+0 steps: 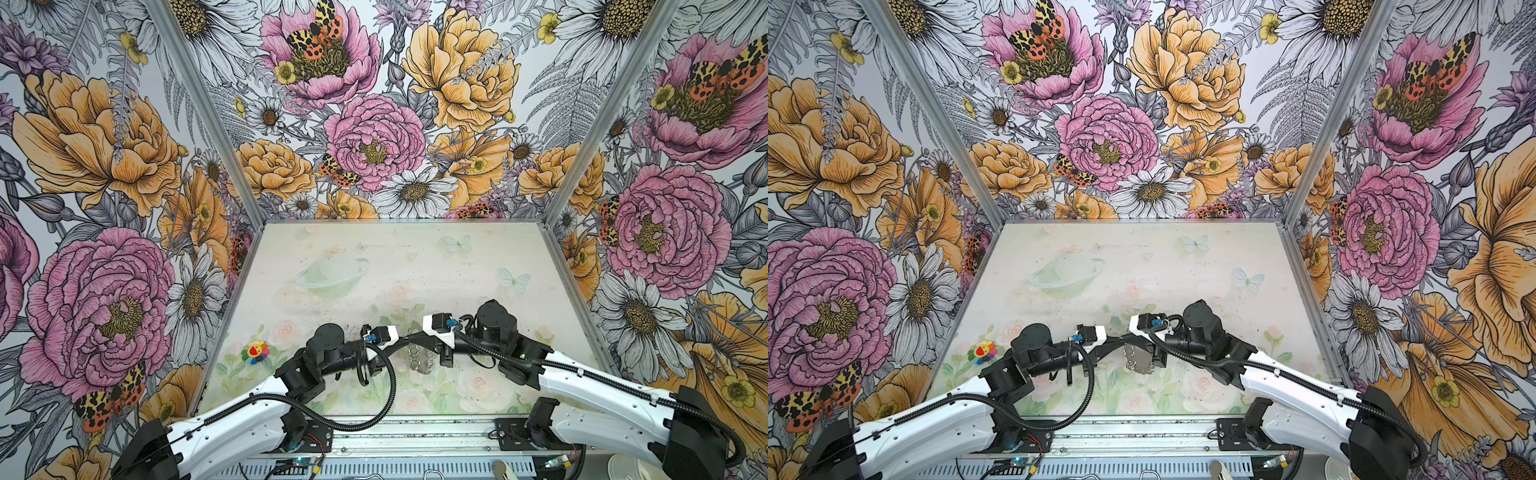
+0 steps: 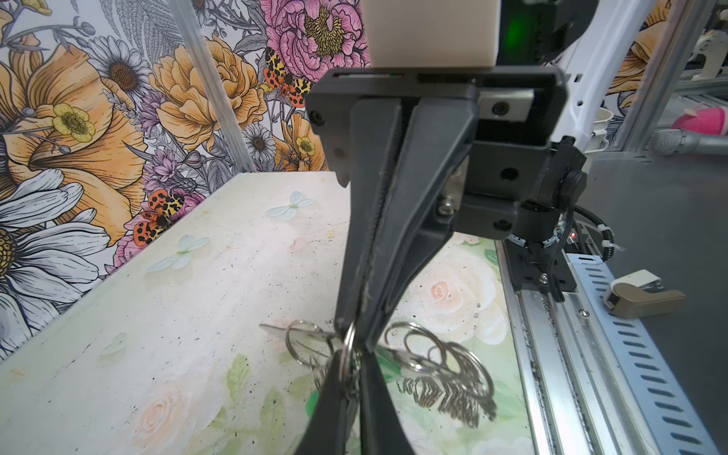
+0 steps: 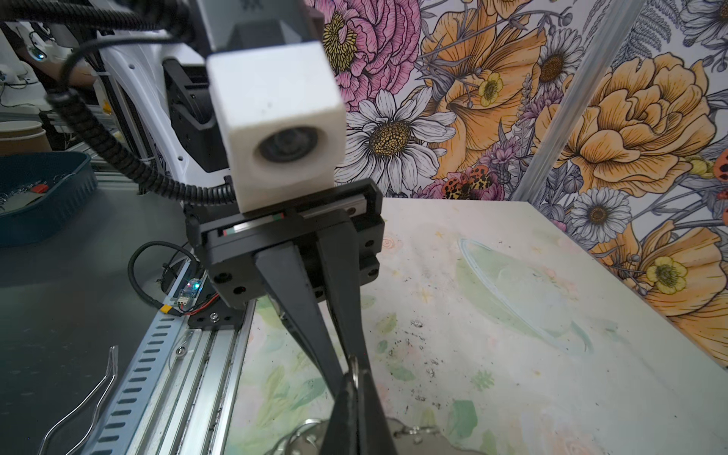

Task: Attach keys to a key ring
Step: Insert the key into the keyring.

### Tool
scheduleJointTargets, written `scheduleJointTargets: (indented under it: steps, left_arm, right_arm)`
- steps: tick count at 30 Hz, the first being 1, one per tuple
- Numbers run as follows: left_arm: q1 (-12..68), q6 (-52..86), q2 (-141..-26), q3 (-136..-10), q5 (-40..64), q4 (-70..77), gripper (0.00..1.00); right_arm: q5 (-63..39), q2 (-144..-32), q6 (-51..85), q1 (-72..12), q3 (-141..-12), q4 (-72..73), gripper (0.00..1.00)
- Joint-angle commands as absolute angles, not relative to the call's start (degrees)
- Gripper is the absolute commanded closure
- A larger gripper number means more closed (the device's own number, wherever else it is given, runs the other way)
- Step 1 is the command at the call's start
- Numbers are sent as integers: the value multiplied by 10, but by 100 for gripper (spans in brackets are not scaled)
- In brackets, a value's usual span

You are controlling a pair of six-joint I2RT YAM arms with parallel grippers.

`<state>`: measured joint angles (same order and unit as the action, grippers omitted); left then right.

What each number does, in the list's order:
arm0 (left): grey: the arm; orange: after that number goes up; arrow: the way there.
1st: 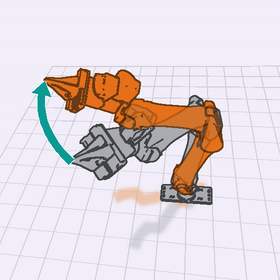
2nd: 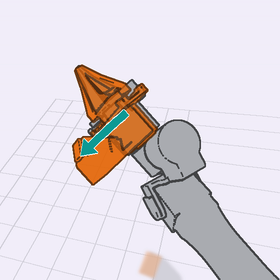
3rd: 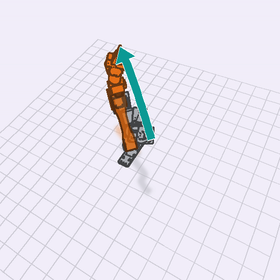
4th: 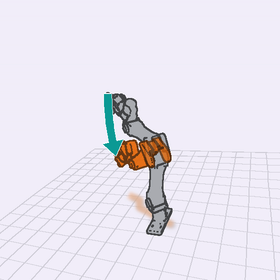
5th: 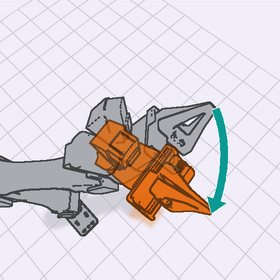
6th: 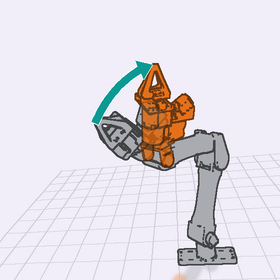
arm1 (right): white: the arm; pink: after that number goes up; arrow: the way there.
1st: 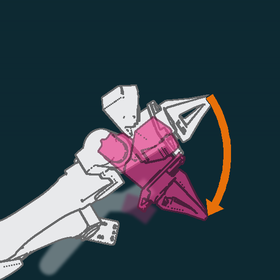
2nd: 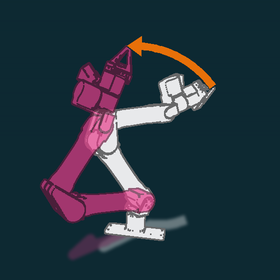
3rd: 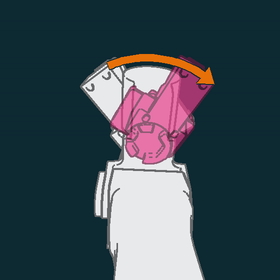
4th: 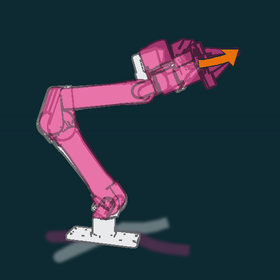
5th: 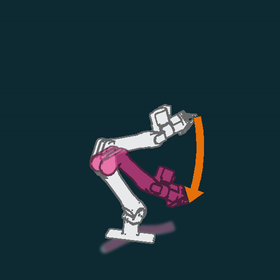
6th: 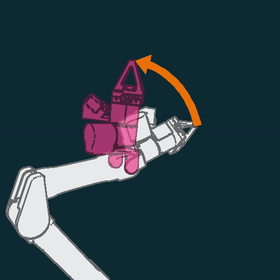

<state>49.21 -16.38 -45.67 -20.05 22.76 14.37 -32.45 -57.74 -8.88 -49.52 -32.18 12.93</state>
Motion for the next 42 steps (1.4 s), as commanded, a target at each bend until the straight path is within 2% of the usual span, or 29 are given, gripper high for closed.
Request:
scheduleJointTargets:
  steps: [1, 6, 11, 19, 29, 32, 34, 38, 42]
  left_arm:
    - [492, -162, -451, -193, 233, 164, 98]
    - [491, -163, -452, -194, 229, 164, 100]
    - [492, -168, -459, -198, 224, 157, 100]
    - [492, -176, -477, -209, 238, 142, 100]
    - [492, -175, -483, -211, 248, 142, 100]
    - [492, -175, -483, -211, 257, 142, 100]
    - [493, -174, -485, -212, 261, 142, 100]
    - [492, -172, -482, -210, 251, 143, 100]
    - [490, -163, -461, -193, 240, 167, 91]
  right_arm:
    - [-327, -566, -86, -499, -331, 173, 100]
    - [-313, -550, -123, -499, -346, 87, 100]
    - [-288, -527, -155, -497, -363, 12, 83]
    - [-304, -562, -182, -500, -396, -43, 80]
    - [-303, -595, -182, -506, -406, -42, 82]
    - [-297, -604, -179, -506, -414, -42, 91]
    - [-300, -610, -176, -507, -419, -41, 100]
    - [-289, -596, -156, -505, -407, -7, 100]
    - [-300, -551, -107, -485, -362, 90, 100]
